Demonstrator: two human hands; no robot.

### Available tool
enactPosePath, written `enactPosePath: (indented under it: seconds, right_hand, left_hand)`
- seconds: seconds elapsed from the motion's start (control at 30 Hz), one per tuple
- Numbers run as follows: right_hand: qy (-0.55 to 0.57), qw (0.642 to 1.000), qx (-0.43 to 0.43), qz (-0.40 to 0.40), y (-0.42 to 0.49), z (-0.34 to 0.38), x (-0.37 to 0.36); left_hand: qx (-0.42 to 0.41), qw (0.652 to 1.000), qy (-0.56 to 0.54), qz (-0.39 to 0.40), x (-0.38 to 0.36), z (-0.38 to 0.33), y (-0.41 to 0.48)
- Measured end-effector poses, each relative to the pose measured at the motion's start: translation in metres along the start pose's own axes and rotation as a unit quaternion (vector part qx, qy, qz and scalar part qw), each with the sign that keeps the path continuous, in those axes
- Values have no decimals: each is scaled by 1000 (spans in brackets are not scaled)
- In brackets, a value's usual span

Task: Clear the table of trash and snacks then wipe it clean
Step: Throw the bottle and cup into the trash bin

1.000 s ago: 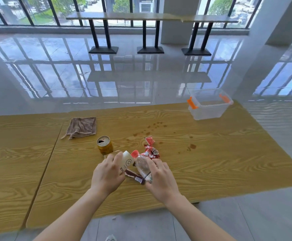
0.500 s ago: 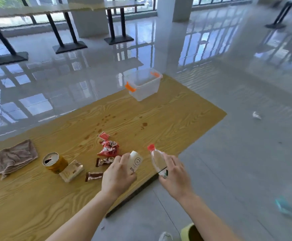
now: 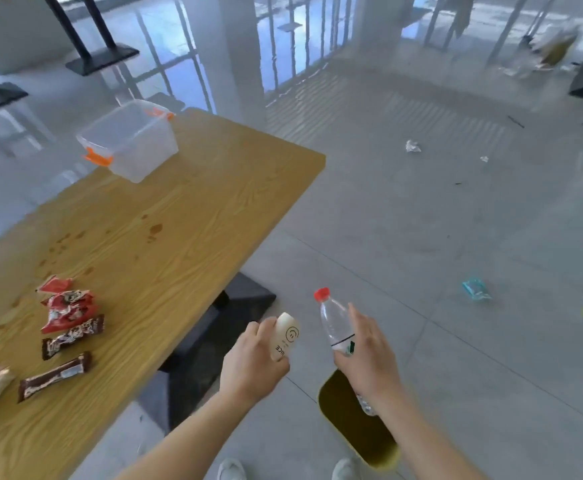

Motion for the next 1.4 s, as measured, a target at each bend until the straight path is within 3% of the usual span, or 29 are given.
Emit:
enactPosePath:
  seconds: [0.37,0.67,1.0,1.13,1.4]
  right_hand:
    - [103,979,-176,12,5,-197,-77]
    - [157,950,-270,24,-2,-304,-195]
    - [109,939,-309,104,0,-368,-285]
    - [78,937,-321,113,9,-382,-299]
    - [62,937,-316,134,12,-401,-307]
  left_hand:
    - [42,982,-31,183,-222,-7,57]
    - [13,963,76,260,-362,43,93]
    - [-121,912,294,260,-447,70,111]
    - [-173,894,312,271,-472,66,115]
    - [-179,883,318,295,-492,67,120]
Point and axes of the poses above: each hand's wrist, its own y-axis towards the middle knuckle, its own x-axis out of the back of the hand, z = x × y, the point moved 2 cm from there along y, towards the middle knuckle, and after that the axes turned 7 degrees about z, right-handed, at the moved point
